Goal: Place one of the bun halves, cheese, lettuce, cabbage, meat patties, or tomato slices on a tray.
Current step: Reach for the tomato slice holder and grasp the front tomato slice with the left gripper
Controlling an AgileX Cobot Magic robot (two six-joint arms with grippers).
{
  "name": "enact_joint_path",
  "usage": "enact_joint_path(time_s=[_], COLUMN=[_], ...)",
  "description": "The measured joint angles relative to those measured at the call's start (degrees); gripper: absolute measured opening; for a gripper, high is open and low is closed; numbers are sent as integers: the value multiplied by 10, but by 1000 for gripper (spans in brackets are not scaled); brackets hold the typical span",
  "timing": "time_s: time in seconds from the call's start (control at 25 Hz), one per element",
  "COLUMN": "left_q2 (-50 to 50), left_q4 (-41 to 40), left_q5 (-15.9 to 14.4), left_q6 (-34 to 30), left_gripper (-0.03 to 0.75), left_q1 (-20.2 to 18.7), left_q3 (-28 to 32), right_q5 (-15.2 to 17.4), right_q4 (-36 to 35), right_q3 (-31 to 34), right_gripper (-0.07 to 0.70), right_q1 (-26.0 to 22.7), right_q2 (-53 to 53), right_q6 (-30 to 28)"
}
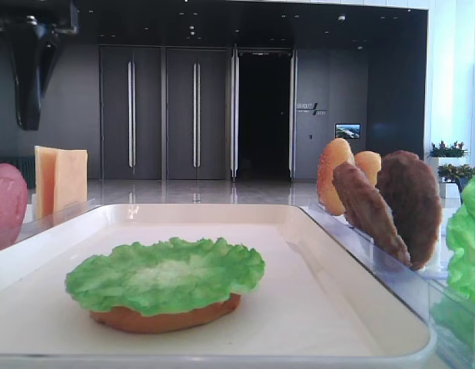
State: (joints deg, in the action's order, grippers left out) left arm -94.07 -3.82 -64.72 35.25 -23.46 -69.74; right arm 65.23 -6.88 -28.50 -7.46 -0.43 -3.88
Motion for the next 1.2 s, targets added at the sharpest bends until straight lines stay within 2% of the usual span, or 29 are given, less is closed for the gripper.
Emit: enact_joint_path(time_s=[0.12,0.44,1.2], left_q2=[-21,-66,-106], left_q4=[12,15,27], left_q5=[12,12,8], left_q6=[0,-1,-18], left_gripper=[614,612,612], left_q1=[0,0,0], left_q3=[-8,-56,-63], right_q5=[0,0,0], right_q4=[0,0,0], right_q3=[0,0,0], right_gripper=[514,514,514], right_q1=[0,0,0], right_q2=[0,0,0], right_q6=[0,0,0])
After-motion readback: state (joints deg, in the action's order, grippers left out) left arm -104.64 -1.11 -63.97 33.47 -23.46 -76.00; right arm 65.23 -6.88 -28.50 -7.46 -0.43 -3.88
